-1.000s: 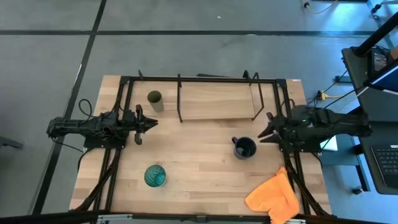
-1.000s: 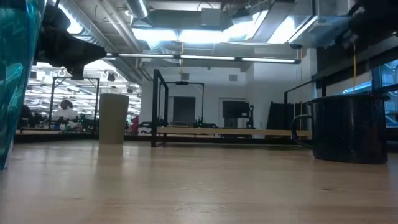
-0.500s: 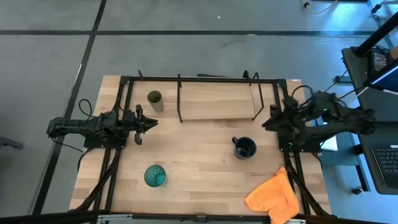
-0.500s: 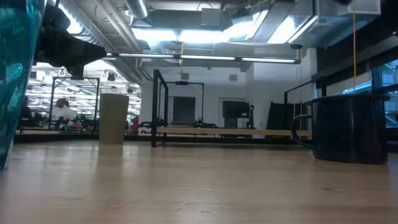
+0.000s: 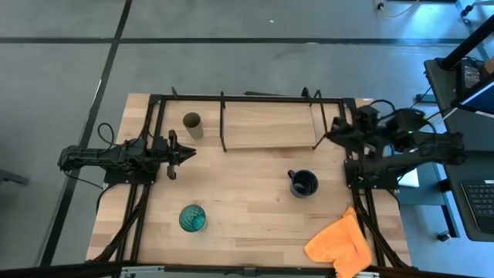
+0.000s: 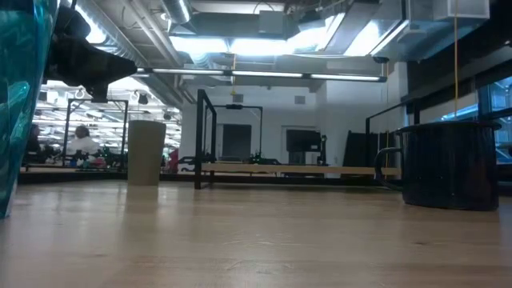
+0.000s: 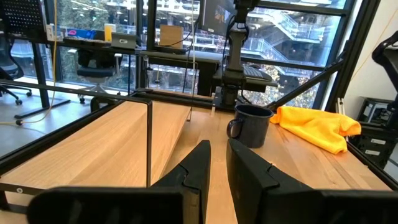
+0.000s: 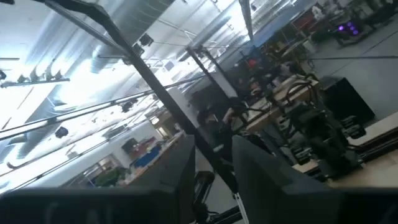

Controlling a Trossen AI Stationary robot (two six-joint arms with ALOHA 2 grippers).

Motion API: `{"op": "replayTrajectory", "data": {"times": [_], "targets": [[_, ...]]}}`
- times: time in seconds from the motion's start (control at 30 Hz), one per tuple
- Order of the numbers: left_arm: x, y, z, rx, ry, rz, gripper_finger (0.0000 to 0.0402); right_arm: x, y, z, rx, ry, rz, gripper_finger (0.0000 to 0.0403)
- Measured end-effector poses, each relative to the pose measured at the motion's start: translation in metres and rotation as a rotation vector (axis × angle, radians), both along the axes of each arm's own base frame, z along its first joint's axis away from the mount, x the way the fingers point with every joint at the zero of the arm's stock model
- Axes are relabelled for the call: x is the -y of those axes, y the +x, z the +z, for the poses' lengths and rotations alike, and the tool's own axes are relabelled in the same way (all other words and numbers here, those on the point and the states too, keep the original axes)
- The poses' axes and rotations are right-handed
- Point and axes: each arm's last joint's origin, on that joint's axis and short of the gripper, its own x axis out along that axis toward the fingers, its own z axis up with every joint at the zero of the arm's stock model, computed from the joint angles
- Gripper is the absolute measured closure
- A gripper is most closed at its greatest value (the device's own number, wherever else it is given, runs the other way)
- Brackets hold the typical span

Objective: Stack small to large cups/mugs on shelf
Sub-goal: Put the blue mug on the shelf

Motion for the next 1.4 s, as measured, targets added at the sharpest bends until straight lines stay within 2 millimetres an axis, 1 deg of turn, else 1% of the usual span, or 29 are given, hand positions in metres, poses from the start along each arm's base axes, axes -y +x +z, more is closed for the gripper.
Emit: {"op": "replayTrajectory", "data": {"times": [0.1,0.27,0.37,0.43,0.53,0.63,0.77,0.87,0.93,1.1,1.27,1.4], "targets": [[0.000,0.000,0.000,0.000,0.000,0.000,0.0355,-0.001,0.018,-0.003,-0.021,-0.001,0.002,0.0294],[0.000,0.000,0.000,0.000,0.000,0.000,0.0355,-0.001,0.042,-0.016,-0.116,-0.029,-0.002,0.0294],[0.000,0.000,0.000,0.000,0.000,0.000,0.0355,-0.001,0.054,-0.029,-0.210,-0.082,-0.007,0.0294],[0.000,0.000,0.000,0.000,0.000,0.000,0.0355,-0.001,0.061,-0.037,-0.316,-0.136,-0.008,0.0294],[0.000,0.000,0.000,0.000,0.000,0.001,0.0355,-0.001,0.070,-0.035,-0.461,-0.246,-0.004,0.0294],[0.000,0.000,0.000,0.000,0.000,0.000,0.0355,-0.001,0.080,-0.021,-0.565,-0.360,-0.024,0.0294],[0.000,0.000,0.000,0.000,0.000,0.001,0.0355,0.003,0.085,0.001,-0.701,-0.492,-0.092,0.0294],[0.000,0.000,0.000,0.000,0.000,0.001,0.0355,0.006,0.086,0.008,-0.838,-0.547,-0.129,0.0294],[0.000,0.000,0.000,0.000,0.000,0.000,0.0355,0.009,0.085,0.008,-0.947,-0.567,-0.133,0.0294],[0.000,0.000,0.000,0.000,0.000,0.001,0.0355,0.010,0.081,-0.006,-1.210,-0.610,-0.105,0.0294],[0.000,0.000,0.000,0.000,0.000,0.001,0.0355,0.010,0.077,-0.027,-1.374,-0.584,-0.078,0.0294],[0.000,0.000,0.000,0.000,0.000,0.001,0.0355,0.010,0.077,-0.045,-1.440,-0.559,-0.076,0.0294]]}}
